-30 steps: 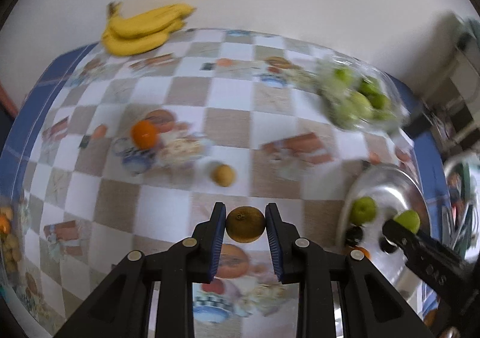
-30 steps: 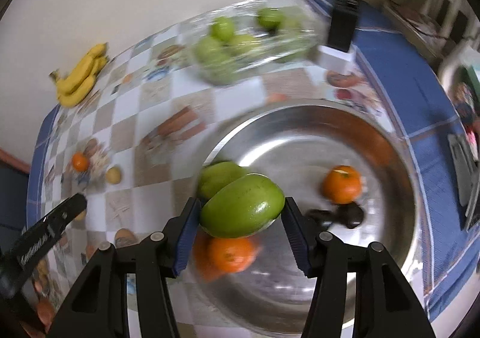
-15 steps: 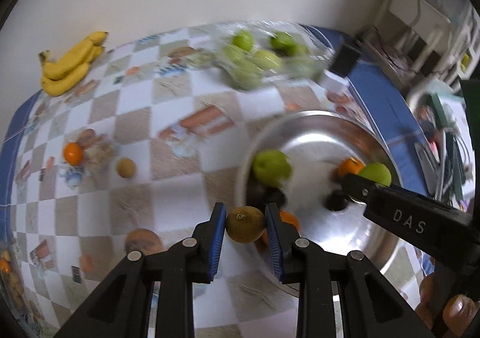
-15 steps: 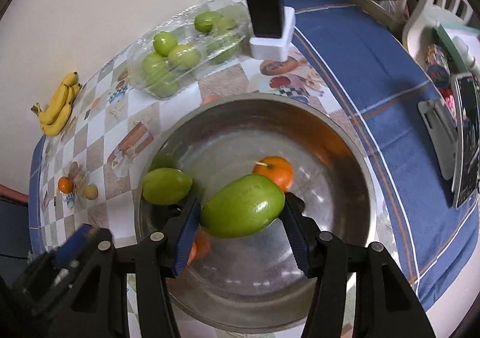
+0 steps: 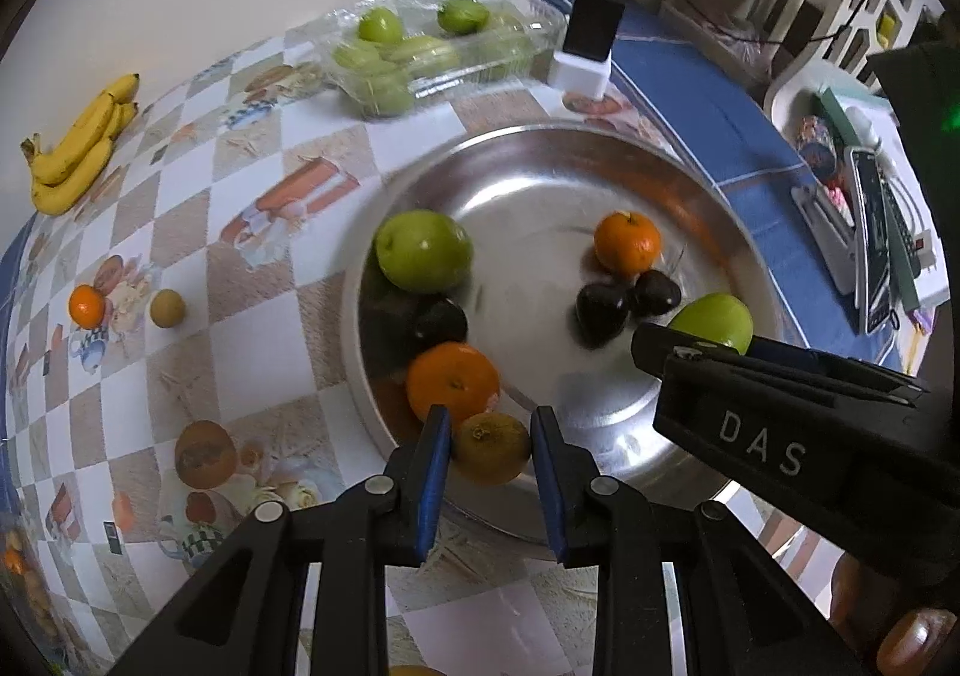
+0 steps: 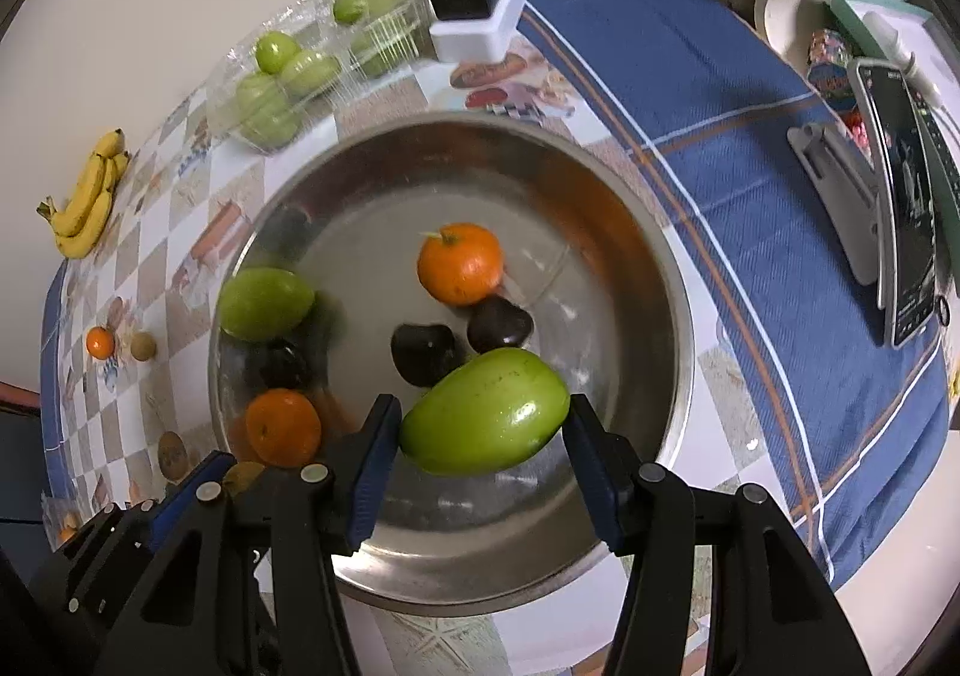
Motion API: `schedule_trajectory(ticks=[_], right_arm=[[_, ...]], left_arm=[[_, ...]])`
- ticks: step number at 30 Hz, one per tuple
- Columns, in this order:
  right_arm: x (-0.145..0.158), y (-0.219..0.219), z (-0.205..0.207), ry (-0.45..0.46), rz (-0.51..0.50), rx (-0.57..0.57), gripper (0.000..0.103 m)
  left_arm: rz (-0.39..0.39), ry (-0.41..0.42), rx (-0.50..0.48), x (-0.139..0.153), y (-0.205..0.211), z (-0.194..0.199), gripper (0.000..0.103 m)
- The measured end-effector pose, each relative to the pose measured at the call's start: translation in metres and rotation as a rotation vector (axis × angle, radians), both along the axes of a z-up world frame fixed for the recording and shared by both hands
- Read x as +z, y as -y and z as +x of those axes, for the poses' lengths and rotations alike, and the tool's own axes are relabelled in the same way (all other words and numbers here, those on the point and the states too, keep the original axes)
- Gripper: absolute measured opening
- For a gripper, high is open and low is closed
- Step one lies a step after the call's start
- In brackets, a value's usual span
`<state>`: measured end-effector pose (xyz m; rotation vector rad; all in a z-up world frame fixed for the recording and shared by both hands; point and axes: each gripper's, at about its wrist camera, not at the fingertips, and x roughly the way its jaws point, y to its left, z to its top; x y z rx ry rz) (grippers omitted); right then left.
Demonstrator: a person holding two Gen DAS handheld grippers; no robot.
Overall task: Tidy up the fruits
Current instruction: 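Carry the mango and the small brown fruit over the steel bowl with both tools, then open both tools to release the mango and brown fruit into the bowl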
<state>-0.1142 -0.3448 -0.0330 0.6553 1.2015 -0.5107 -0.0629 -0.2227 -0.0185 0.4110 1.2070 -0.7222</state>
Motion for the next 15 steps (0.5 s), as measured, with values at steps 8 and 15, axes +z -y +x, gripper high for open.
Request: schedule_trajectory(ticks=[8,15], right_arm=[[-0.013,0.0,0.001,-0.039,0.019,0.004,0.058],[-0.016,-0.004,0.001,-0.045,0.021,0.009,0.058]], left_arm=[[0.039,-0.032,-0.015,-0.016,0.005,-0.004,0.029],[0.055,-0.044,-0.01,-0.021,0.006,-0.005,0.03]])
